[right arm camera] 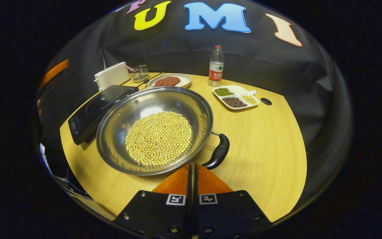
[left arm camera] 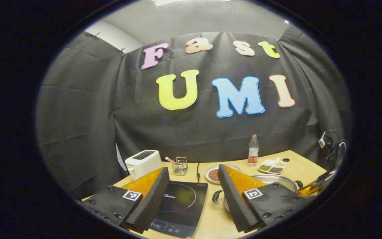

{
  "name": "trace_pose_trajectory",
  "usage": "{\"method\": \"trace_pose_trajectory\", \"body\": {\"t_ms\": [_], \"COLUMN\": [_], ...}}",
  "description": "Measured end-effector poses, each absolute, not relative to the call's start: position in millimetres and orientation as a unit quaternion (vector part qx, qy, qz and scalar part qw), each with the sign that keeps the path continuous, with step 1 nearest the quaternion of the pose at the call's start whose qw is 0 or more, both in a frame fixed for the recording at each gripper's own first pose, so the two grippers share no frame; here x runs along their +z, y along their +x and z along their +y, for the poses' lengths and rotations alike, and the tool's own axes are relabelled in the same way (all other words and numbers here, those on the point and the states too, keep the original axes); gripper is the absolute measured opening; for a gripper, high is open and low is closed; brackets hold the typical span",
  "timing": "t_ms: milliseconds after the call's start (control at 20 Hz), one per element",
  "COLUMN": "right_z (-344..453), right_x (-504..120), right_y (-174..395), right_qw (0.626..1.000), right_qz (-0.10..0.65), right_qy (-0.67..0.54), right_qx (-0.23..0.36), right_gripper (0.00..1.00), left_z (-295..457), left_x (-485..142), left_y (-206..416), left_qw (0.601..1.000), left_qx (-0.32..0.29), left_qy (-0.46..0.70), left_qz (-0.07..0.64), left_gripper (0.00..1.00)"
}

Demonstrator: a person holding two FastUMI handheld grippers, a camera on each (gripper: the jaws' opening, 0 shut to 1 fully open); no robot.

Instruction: First push the handle of the pot to place it horizontally, then grasp the pot with both hands and set it on the induction cooktop.

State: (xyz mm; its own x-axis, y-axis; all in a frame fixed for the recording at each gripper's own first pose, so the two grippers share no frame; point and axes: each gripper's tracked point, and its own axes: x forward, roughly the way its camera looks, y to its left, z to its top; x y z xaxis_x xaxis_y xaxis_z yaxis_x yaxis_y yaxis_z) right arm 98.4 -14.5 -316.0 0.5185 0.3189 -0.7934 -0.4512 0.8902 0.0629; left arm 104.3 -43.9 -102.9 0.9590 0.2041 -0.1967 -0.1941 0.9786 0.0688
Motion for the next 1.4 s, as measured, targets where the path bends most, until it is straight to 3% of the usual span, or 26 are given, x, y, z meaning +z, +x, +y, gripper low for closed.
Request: {"method": "trace_pose_trajectory", "body": {"t_ms": [400,450,650,700,750,950,1100,1350,1400], "right_z": [-36.7,-39.2,-40.4,-42.1,-41.9,-40.5,-36.7,-29.6,-28.0], "right_x": [-287.9,-278.7,-255.5,-253.4,-252.2,-249.2,-250.0,-259.7,-264.2], "right_y": [117.3,121.7,124.5,126.7,128.5,135.1,140.7,148.6,149.2], "right_qw": [0.908,0.916,0.934,0.936,0.938,0.943,0.944,0.942,0.941], "right_qz": [0.381,0.365,0.327,0.322,0.32,0.316,0.314,0.324,0.328], "right_qy": [-0.059,-0.052,-0.035,-0.036,-0.034,-0.015,-0.004,0.0,0.001], "right_qx": [0.165,0.156,0.14,0.135,0.13,0.108,0.097,0.09,0.089], "right_gripper": [0.02,0.1,1.0,0.97,0.97,0.97,0.97,0.97,0.97], "left_z": [-58.7,-59.5,-67.3,-69.7,-72.4,-85.4,-91.0,-96.3,-98.5], "left_x": [-130.1,-134.6,-156.3,-162.5,-168.3,-199.2,-223.9,-265.6,-275.1], "left_y": [112.8,116.1,133.2,138.1,143.0,163.6,175.0,191.1,195.1], "left_qw": [0.99,0.99,0.989,0.988,0.988,0.983,0.977,0.965,0.963], "left_qx": [0.077,0.073,0.046,0.039,0.031,-0.003,-0.021,-0.037,-0.04], "left_qy": [0.009,0.005,-0.005,-0.003,-0.001,0.0,0.003,-0.004,-0.006], "left_qz": [0.118,0.123,0.143,0.147,0.153,0.186,0.21,0.258,0.268], "left_gripper": [0.95,0.96,0.99,0.93,0.96,0.94,1.0,0.94,0.97]}}
